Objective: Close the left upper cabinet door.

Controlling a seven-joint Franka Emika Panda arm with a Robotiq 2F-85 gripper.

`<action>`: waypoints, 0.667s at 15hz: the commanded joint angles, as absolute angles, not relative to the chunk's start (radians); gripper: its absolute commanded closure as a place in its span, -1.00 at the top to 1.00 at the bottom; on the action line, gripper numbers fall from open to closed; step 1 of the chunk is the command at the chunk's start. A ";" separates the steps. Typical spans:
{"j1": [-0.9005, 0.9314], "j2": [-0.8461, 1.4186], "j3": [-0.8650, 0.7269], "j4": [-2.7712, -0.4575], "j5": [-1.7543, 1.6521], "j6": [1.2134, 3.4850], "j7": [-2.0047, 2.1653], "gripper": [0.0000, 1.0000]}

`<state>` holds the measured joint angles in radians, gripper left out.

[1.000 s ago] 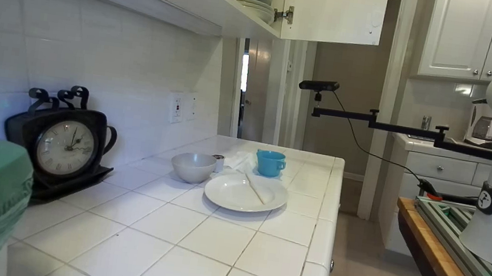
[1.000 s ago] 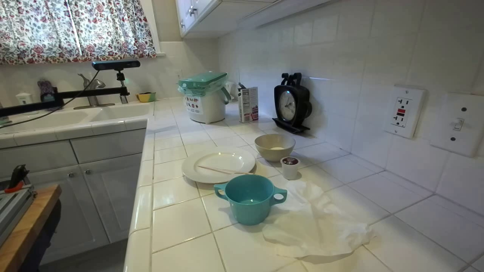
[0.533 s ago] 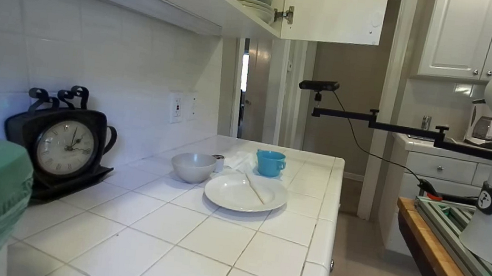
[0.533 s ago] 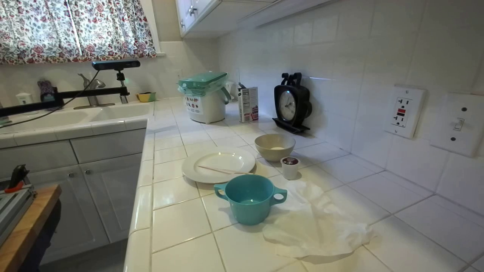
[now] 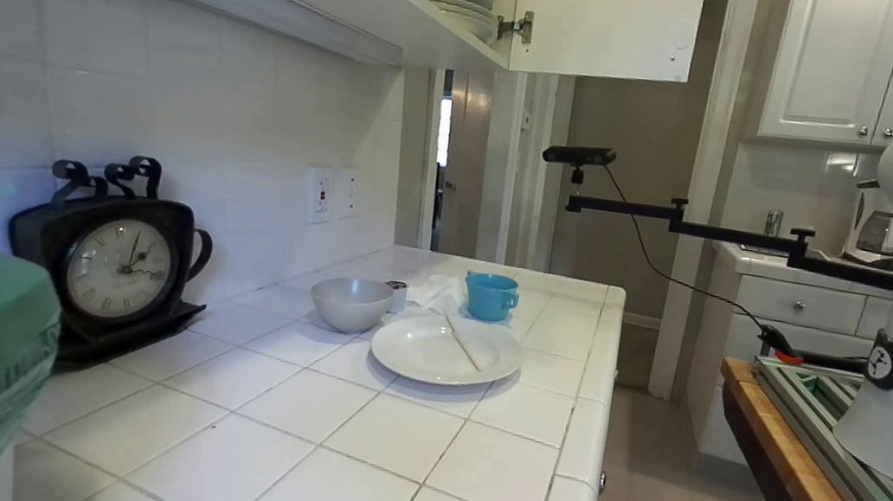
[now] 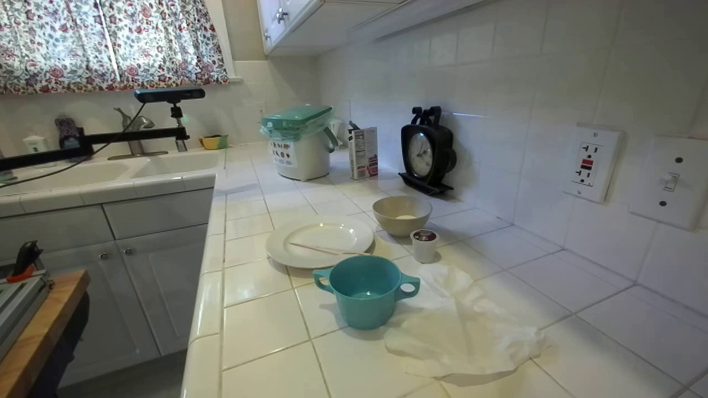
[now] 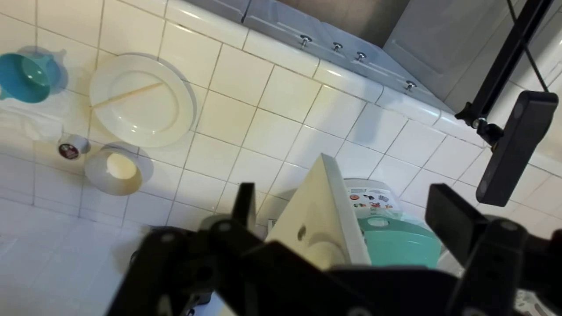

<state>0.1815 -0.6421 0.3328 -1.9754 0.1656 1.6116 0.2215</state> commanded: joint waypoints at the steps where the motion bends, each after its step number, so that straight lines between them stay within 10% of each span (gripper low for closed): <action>1: 0.178 -0.630 0.341 -1.951 0.099 1.611 0.202 1.00; 10: 0.171 -0.656 0.384 -1.943 -0.069 1.681 0.228 1.00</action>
<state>0.1813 -0.6498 0.3682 -1.9504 -0.0144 1.6718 0.2233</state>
